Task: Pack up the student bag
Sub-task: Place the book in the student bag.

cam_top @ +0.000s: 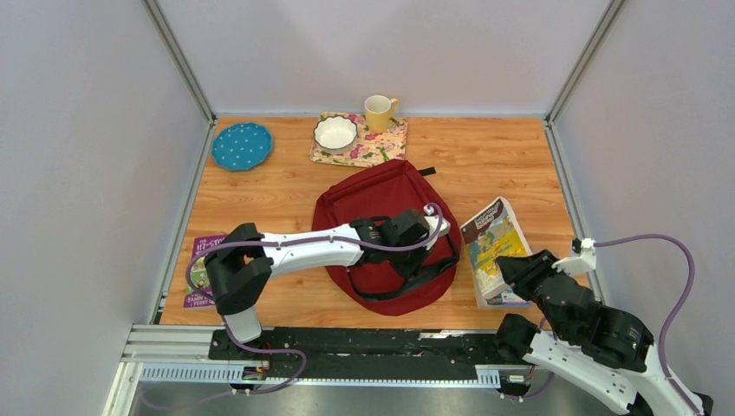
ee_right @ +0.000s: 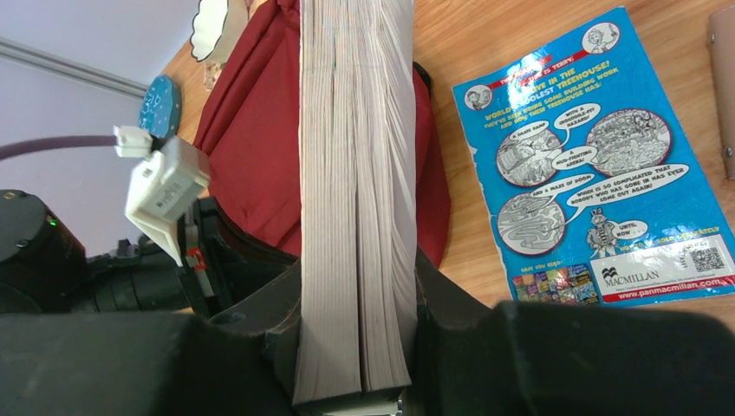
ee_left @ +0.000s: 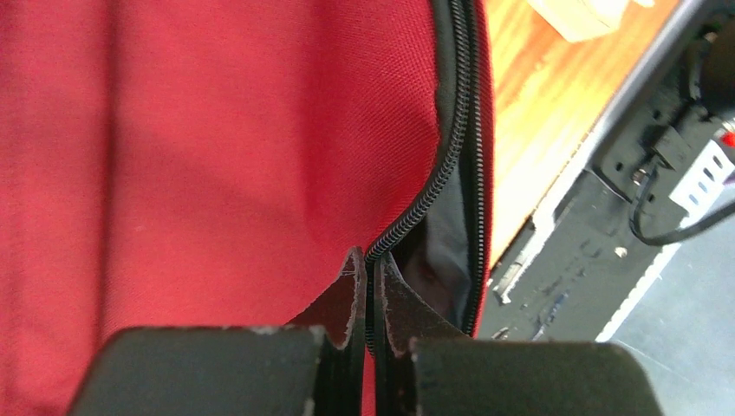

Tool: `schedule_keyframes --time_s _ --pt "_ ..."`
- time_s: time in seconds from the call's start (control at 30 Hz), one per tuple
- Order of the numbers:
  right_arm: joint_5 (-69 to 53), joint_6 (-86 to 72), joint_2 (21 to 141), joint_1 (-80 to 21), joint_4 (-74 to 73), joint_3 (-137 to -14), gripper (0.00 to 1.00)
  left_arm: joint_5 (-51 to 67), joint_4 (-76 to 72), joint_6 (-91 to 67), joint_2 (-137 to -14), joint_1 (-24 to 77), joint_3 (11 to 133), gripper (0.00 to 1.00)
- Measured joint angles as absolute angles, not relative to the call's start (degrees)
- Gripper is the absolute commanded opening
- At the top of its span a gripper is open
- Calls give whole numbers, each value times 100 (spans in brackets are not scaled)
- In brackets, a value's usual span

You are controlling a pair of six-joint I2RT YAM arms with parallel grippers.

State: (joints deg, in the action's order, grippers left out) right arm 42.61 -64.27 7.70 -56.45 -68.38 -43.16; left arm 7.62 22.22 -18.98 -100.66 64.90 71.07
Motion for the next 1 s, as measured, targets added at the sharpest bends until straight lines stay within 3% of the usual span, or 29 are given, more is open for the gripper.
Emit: schedule_keyframes --time_s 0.53,0.73,1.0 --pt "3057 -6567 486 -5645 -7032 -4530 0 -2414 2965 -1496 -9041 6490 8090 0" --pt "2191 -6991 333 -5645 -7002 -4525 0 -2775 2805 -1323 -8886 6490 8044 0" --pt "1343 -7931 449 -5651 -5981 -3352 0 -2853 2115 -729 -8442 6705 7856 0"
